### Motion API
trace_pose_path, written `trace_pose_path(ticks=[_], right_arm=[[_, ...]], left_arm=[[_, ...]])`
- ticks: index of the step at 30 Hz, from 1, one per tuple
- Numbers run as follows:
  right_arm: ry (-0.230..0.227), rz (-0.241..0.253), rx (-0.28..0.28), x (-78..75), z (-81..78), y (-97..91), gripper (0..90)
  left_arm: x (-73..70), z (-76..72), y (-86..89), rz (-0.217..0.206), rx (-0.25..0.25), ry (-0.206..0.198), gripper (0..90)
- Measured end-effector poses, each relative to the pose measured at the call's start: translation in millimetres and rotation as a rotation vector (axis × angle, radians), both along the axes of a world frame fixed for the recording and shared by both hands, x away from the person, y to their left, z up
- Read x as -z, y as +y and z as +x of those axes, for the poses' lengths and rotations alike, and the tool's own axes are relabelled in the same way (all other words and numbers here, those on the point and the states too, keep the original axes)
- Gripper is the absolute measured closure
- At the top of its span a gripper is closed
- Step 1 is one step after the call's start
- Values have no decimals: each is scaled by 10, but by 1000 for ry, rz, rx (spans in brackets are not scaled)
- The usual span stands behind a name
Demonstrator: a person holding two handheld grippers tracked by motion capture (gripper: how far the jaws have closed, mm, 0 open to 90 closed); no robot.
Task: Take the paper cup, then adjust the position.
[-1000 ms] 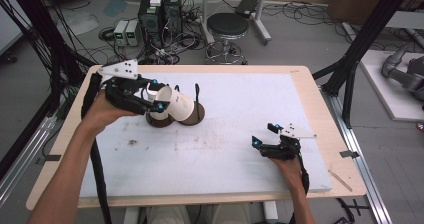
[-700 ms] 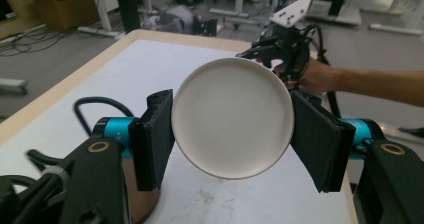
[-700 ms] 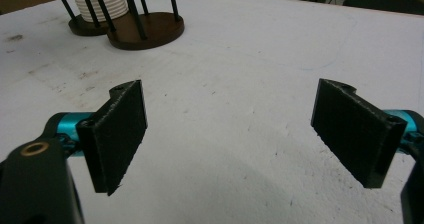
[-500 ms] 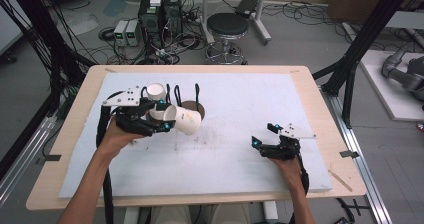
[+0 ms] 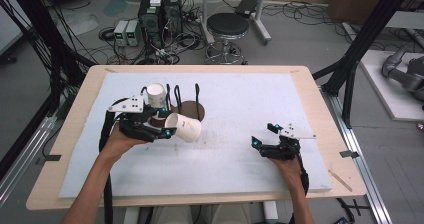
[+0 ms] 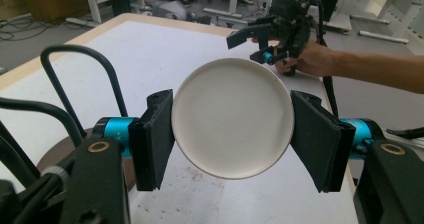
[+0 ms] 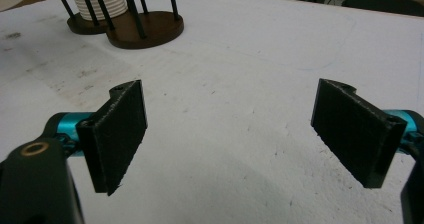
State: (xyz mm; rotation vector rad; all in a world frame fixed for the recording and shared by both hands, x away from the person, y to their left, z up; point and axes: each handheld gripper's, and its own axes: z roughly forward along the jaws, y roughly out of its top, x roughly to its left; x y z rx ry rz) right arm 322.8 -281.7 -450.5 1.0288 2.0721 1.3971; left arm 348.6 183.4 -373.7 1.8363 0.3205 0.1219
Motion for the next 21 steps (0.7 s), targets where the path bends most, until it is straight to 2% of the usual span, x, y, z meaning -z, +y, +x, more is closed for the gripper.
trace_pose_path(ticks=[16,21], right_arm=[[20,4,-24,-5,23,-6,150],[20,12,-95,-46,19,-30,150]], left_arm=[[-9,7,8,-8,4,-7,367],[-20,-9,1,-19,26,-13,367]])
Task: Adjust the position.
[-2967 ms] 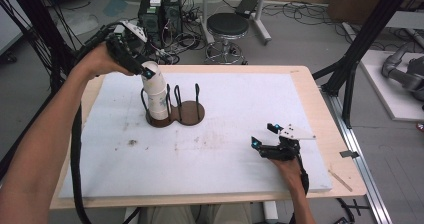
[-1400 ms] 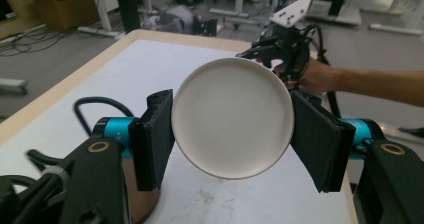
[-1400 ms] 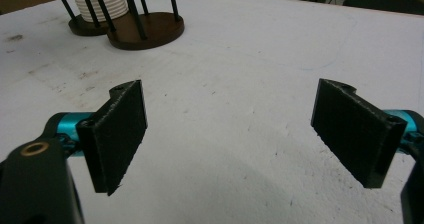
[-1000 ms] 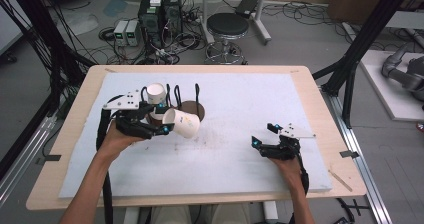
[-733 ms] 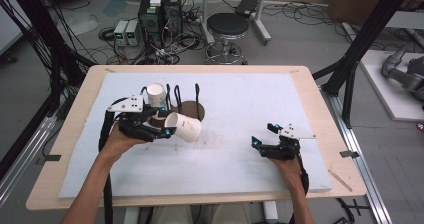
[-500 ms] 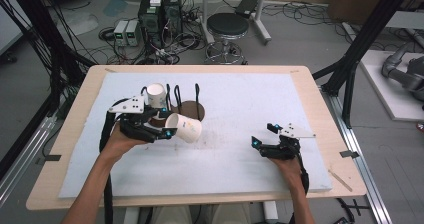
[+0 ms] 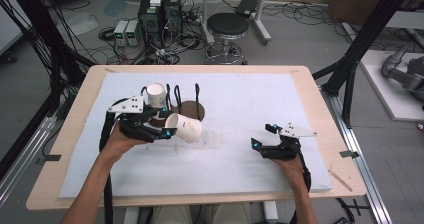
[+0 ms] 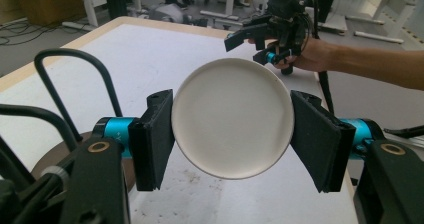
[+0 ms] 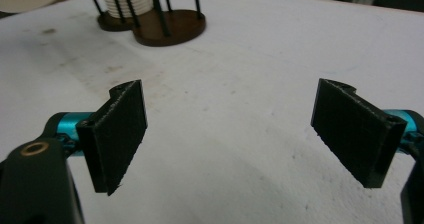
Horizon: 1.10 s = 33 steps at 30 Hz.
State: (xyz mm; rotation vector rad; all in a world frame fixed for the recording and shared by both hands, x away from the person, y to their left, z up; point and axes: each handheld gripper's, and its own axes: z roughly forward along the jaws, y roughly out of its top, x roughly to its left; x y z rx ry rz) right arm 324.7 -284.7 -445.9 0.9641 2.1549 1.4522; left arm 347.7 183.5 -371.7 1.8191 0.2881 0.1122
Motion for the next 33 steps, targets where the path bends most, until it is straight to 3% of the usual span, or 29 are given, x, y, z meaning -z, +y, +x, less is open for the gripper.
trace_pose_path(ticks=[5,12,19,26,33], right_arm=[[-32,73,-119,-218,-25,-39,150],[-52,104,-299,-568,14,36,151],[-52,71,-416,-776,83,185,150],[-45,61,-549,-898,167,448,150],[-36,53,-644,-981,248,712,150]], left_arm=[[-14,-15,2,-31,24,-13,367],[-28,-37,-18,-49,48,-20,367],[-44,-69,-63,-59,55,-22,367],[-62,-99,-275,-94,76,-33,367],[-69,-116,-439,-117,94,-34,367]])
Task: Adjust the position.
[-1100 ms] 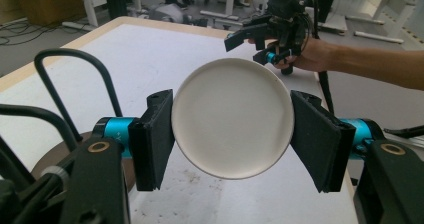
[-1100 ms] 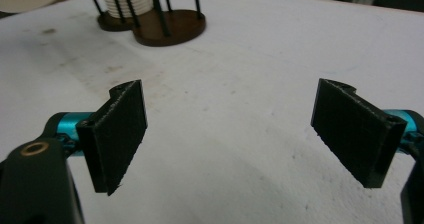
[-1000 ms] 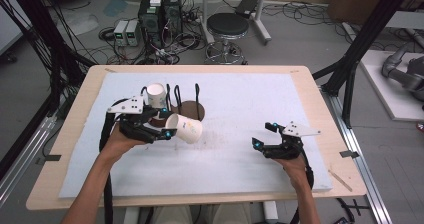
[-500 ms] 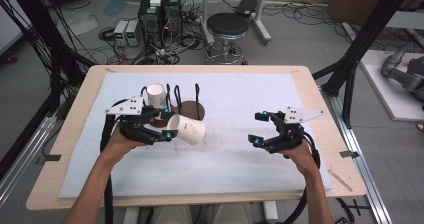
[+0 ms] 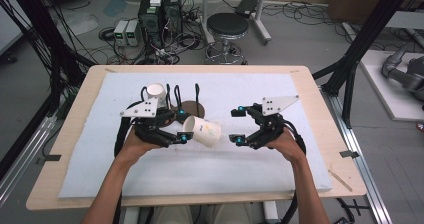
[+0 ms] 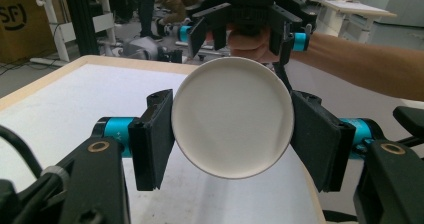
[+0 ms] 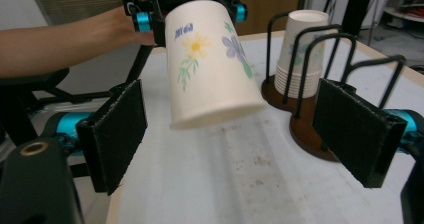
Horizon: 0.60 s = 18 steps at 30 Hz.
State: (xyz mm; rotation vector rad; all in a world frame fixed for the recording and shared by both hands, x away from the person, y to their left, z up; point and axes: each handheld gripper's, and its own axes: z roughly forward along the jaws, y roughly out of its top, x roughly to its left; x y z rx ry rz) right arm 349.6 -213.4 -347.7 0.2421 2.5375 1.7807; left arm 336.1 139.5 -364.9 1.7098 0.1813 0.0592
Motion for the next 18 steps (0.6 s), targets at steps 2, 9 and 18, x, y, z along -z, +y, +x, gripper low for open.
trace_pose_path(ticks=[2,9,18], right_arm=[[0,11,-23,-14,21,67,150],[10,-11,-75,18,64,275,150],[33,-41,-127,66,68,524,150]], left_arm=[[1,-4,-31,0,4,0,367],[31,-15,-96,4,12,3,367],[9,-41,-134,-5,27,2,368]])
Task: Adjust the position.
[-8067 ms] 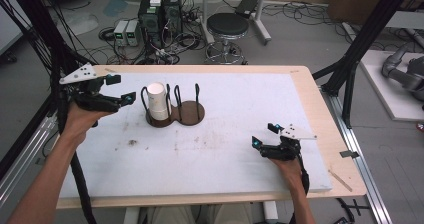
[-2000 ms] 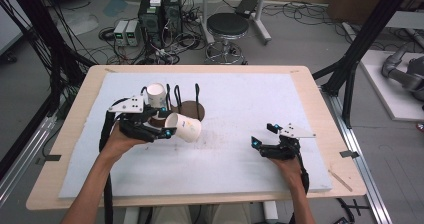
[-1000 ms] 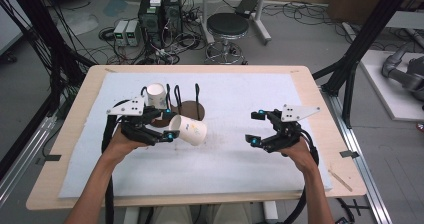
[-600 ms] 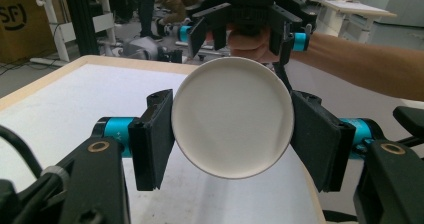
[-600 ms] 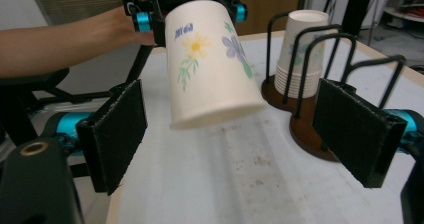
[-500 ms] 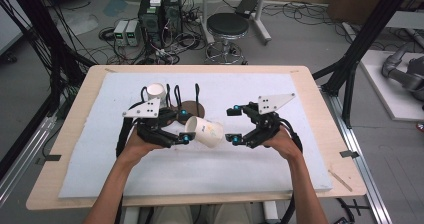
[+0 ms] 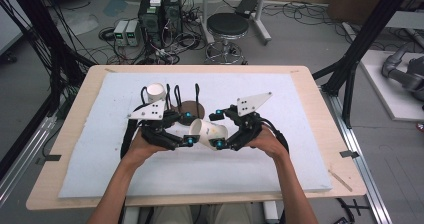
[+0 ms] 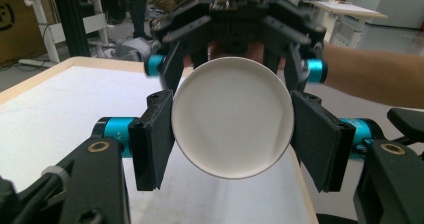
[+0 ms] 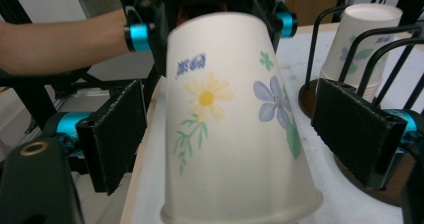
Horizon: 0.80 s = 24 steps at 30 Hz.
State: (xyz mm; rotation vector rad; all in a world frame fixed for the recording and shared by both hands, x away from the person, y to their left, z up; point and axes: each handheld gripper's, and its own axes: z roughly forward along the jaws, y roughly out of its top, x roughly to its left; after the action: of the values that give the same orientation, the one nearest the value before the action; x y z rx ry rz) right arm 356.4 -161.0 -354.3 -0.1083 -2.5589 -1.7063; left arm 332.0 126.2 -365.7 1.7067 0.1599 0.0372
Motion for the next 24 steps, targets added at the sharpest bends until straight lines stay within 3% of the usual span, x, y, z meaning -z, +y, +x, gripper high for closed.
trace_pose_path(ticks=[11,17,24], right_arm=[[28,-38,-10,82,9,108,150],[31,-33,-5,121,21,111,156],[15,-32,-22,130,-5,115,261]], left_arm=[[-77,-26,29,-14,5,-18,367],[-92,-36,65,-12,3,-23,367],[-88,-30,86,-5,0,-18,368]])
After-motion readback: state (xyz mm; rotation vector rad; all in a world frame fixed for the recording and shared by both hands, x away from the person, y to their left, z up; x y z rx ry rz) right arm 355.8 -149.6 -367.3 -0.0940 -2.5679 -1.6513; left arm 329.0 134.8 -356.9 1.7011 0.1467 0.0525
